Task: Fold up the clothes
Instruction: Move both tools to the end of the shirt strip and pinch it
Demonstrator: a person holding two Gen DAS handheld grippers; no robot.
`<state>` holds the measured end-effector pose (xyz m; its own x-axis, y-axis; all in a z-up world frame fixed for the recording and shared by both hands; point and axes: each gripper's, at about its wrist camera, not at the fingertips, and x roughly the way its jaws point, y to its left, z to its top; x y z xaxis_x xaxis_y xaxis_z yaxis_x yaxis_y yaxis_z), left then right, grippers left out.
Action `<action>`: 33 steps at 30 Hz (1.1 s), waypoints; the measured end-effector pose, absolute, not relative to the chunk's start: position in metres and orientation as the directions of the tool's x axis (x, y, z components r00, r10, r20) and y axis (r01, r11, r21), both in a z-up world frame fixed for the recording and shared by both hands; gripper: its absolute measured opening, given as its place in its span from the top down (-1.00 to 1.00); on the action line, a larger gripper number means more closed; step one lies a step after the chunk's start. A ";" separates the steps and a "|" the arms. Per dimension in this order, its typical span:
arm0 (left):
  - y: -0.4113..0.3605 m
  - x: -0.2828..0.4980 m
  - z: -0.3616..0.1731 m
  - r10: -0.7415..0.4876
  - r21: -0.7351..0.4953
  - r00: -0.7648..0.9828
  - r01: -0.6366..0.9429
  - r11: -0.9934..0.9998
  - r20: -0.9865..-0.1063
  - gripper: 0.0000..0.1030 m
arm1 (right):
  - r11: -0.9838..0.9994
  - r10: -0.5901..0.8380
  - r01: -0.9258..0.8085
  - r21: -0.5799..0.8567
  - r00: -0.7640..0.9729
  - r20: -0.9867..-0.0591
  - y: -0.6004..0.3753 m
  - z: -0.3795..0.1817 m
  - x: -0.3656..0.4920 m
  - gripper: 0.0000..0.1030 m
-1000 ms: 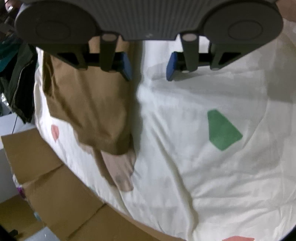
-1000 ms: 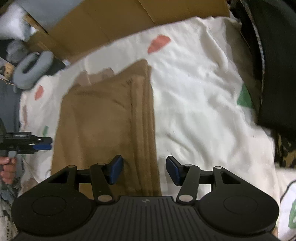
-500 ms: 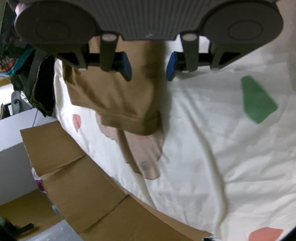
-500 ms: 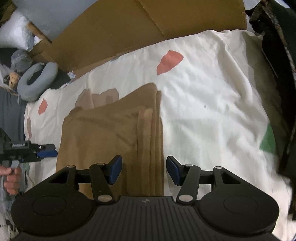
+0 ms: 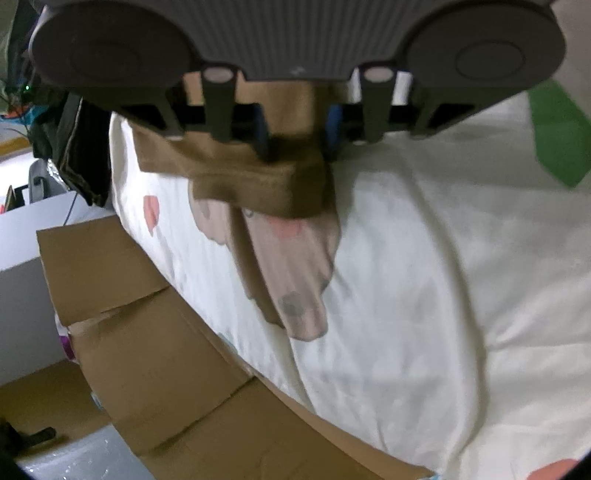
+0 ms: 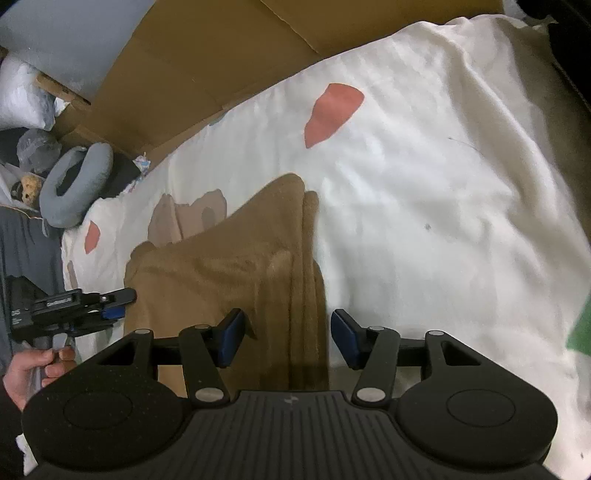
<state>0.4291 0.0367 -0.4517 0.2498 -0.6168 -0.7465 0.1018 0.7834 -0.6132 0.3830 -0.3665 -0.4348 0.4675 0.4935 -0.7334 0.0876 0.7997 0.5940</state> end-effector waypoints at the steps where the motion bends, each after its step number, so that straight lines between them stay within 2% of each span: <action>1: 0.035 0.431 -0.451 -0.619 -0.615 0.250 0.106 0.782 -0.744 0.58 | 0.800 0.497 0.083 0.594 0.463 -0.734 -0.366 -0.435 0.386 0.23; 2: 0.034 0.433 -0.451 -0.622 -0.616 0.250 0.111 0.780 -0.742 0.63 | 0.803 0.499 0.075 0.591 0.457 -0.736 -0.366 -0.434 0.388 0.52; 6: 0.037 0.432 -0.448 -0.633 -0.633 0.266 0.097 0.768 -0.727 0.61 | 0.816 0.499 0.047 0.577 0.447 -0.742 -0.365 -0.426 0.392 0.52; 8: 0.039 0.430 -0.447 -0.625 -0.624 0.259 0.097 0.775 -0.736 0.33 | 0.810 0.505 0.054 0.584 0.440 -0.742 -0.368 -0.425 0.391 0.41; 9: 0.041 0.430 -0.448 -0.631 -0.631 0.248 0.092 0.771 -0.735 0.25 | 0.805 0.510 0.063 0.589 0.434 -0.743 -0.371 -0.426 0.390 0.34; 10: 0.042 0.428 -0.450 -0.637 -0.636 0.239 0.090 0.766 -0.733 0.16 | 0.800 0.514 0.071 0.595 0.428 -0.743 -0.374 -0.427 0.389 0.12; 11: 0.043 0.427 -0.451 -0.642 -0.642 0.231 0.088 0.762 -0.731 0.16 | 0.793 0.522 0.080 0.604 0.421 -0.742 -0.377 -0.430 0.388 0.04; 24: 0.038 0.432 -0.477 -0.769 -0.776 0.179 0.039 0.629 -0.614 0.16 | 0.658 0.662 0.118 0.744 0.381 -0.646 -0.377 -0.456 0.408 -0.02; 25: 0.039 0.433 -0.480 -0.777 -0.786 0.176 0.034 0.618 -0.604 0.17 | 0.647 0.672 0.119 0.753 0.378 -0.638 -0.377 -0.458 0.410 -0.02; 27: 0.039 0.435 -0.483 -0.782 -0.790 0.172 0.031 0.612 -0.599 0.32 | 0.629 0.689 0.119 0.768 0.372 -0.622 -0.378 -0.460 0.413 -0.01; 28: 0.038 0.435 -0.483 -0.778 -0.785 0.170 0.034 0.618 -0.605 0.52 | 0.632 0.691 0.112 0.767 0.367 -0.623 -0.377 -0.460 0.415 0.06; 29: 0.037 0.434 -0.483 -0.770 -0.776 0.166 0.039 0.629 -0.616 0.67 | 0.638 0.690 0.104 0.763 0.361 -0.627 -0.376 -0.460 0.416 0.37; 30: 0.037 0.433 -0.482 -0.768 -0.773 0.165 0.044 0.633 -0.619 0.70 | 0.647 0.688 0.095 0.756 0.355 -0.633 -0.374 -0.460 0.417 0.51; 32: 0.035 0.432 -0.477 -0.762 -0.765 0.166 0.061 0.641 -0.625 0.81 | 0.667 0.681 0.077 0.741 0.341 -0.648 -0.371 -0.457 0.418 0.66; 33: 0.034 0.432 -0.474 -0.759 -0.759 0.169 0.074 0.646 -0.629 0.83 | 0.679 0.674 0.065 0.731 0.338 -0.657 -0.369 -0.455 0.418 0.67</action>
<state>0.4316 0.0340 -0.4738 0.1689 -0.7587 -0.6292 0.0738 0.6463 -0.7595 0.4182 -0.3692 -0.4548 0.3384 0.6741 -0.6566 0.0646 0.6795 0.7308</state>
